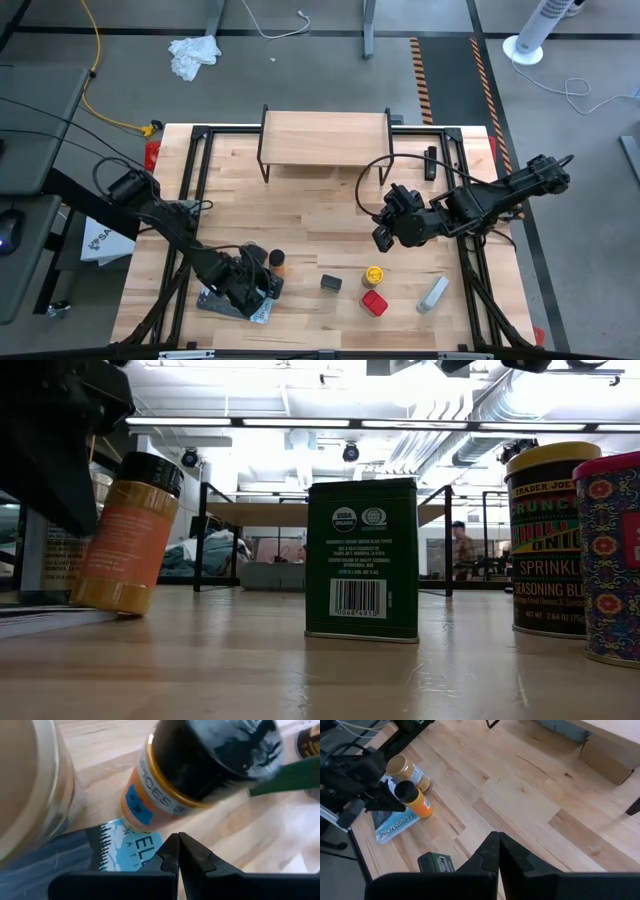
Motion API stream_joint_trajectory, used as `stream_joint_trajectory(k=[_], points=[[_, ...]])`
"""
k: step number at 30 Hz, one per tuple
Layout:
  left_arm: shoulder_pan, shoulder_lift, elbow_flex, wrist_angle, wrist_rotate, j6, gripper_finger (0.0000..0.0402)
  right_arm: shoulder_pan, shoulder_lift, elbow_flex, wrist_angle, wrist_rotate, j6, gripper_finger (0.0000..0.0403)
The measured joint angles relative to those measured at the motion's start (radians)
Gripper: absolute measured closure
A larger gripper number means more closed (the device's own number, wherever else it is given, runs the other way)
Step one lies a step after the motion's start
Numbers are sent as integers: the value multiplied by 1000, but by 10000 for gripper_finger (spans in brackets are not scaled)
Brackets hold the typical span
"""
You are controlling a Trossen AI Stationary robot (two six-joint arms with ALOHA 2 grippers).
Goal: Shelf spices
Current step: Adjust the black seasoning bottle, then put the green seasoning can on the shelf
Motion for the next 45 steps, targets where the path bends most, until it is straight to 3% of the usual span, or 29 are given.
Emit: stream_joint_trajectory(k=[18,29,36,45], points=[[73,5,0,-72,-27,39,401,0,0,0,1,9,0,403],[63,0,0,92,57,111,401,0,0,0,-9,17,-9,403],[27,-69,-1,66,74,116,401,0,0,0,-28,16,-27,403],[9,-187,-1,71,60,230,401,0,0,0,-76,-11,-47,403]])
